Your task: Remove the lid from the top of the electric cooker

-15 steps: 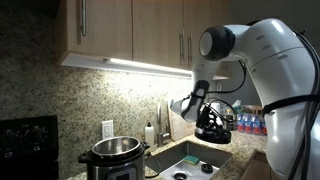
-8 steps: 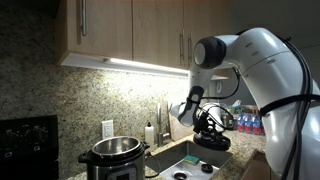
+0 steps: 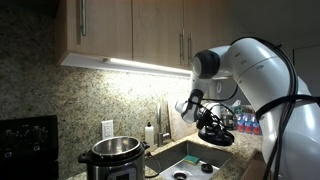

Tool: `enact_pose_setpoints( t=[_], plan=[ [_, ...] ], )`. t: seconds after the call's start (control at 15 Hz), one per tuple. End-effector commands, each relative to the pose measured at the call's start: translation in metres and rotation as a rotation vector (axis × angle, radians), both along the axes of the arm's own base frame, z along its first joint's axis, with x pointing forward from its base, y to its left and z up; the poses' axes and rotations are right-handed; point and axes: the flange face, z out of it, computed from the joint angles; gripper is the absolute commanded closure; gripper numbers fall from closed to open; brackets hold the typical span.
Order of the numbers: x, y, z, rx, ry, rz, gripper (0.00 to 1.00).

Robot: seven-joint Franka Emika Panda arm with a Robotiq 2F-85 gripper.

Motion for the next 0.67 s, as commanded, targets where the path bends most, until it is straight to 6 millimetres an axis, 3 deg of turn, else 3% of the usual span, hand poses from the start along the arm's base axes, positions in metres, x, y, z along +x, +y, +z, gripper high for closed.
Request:
enact_pose_setpoints(
  t=[0.0,0.6],
  plan=[
    [0.001,-0.034,0.014,-0.024,0.020,-0.072,0.98],
    [-0.014,-0.099,0.003,-0.045,0.027,-0.224,0.98]
  ],
)
